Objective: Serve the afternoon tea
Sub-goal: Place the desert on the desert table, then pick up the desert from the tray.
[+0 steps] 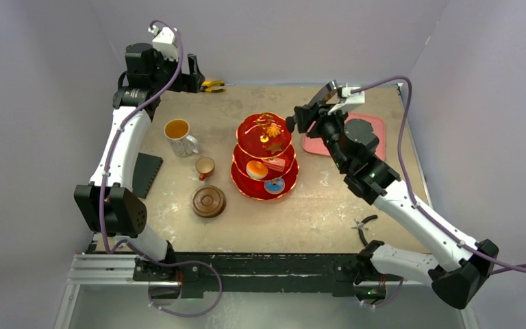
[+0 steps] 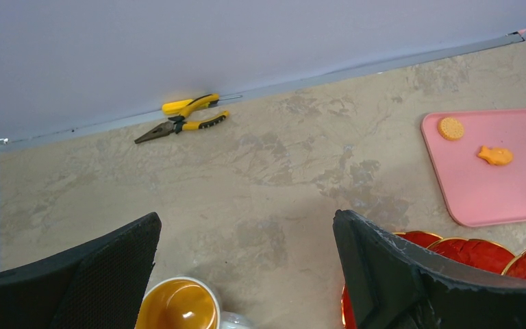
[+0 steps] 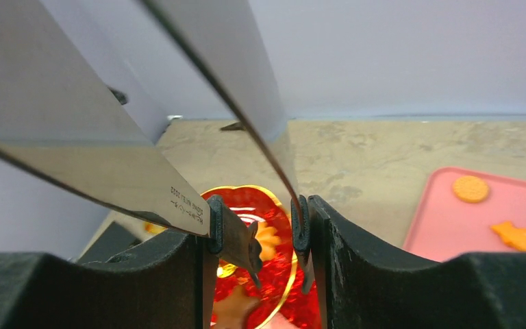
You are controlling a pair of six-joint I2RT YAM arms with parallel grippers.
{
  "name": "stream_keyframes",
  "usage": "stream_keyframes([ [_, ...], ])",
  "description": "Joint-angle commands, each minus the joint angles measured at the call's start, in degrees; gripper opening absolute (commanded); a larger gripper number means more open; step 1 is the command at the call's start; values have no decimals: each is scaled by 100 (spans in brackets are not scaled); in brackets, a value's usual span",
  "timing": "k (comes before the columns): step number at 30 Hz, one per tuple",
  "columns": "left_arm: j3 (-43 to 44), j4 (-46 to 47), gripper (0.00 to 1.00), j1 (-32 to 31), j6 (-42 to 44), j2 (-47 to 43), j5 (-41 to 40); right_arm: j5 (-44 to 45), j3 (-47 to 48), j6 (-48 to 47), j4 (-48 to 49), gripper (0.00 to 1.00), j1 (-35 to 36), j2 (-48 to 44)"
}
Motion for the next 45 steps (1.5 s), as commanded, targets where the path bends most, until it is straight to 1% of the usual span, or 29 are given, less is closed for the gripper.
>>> stream_keyframes([
  [1, 81, 163, 97, 52, -109, -258, 125, 330, 168, -320, 178, 50, -513, 35],
  [6, 87, 145, 97, 52, -94, -259, 129, 28, -150, -371, 542, 48, -1511, 263],
  [10, 76, 141, 97, 52, -100, -249, 147, 46, -575, -608, 1193, 46, -2004, 626],
  [15, 81, 140, 97, 52, -91, -249, 153, 39, -949, -721, 2146, 43, -2618, 1288],
  [18, 78, 145, 97, 52, -114, -234, 180, 88, -1058, -649, 2718, 41, -2911, 1898],
  [21, 76, 153, 97, 52, -135, -231, 214, 116, -1057, -555, 3180, 40, -3073, 2482],
  [24, 67, 148, 97, 52, -127, -238, 222, 94, -867, -513, 3198, 41, -3188, 3049],
  [27, 66, 142, 97, 52, -96, -243, 200, 74, -758, -485, 3236, 42, -3280, 3385],
  [29, 63, 137, 97, 52, -87, -247, 191, 47, -715, -472, 3266, 46, -3343, 3499],
  [33, 71, 139, 97, 52, -74, -241, 175, -11, -611, -463, 3280, 58, -3461, 3599],
  [34, 72, 138, 97, 48, -76, -236, 179, -46, -584, -463, 3276, 59, -3485, 3637],
  [39, 106, 131, 97, 52, -57, -240, 146, -188, -439, -504, 3325, 62, -3584, 3821],
  [45, 191, 73, 97, 52, 2, -240, 93, -425, -313, -564, 3655, 62, -3645, 4115],
])
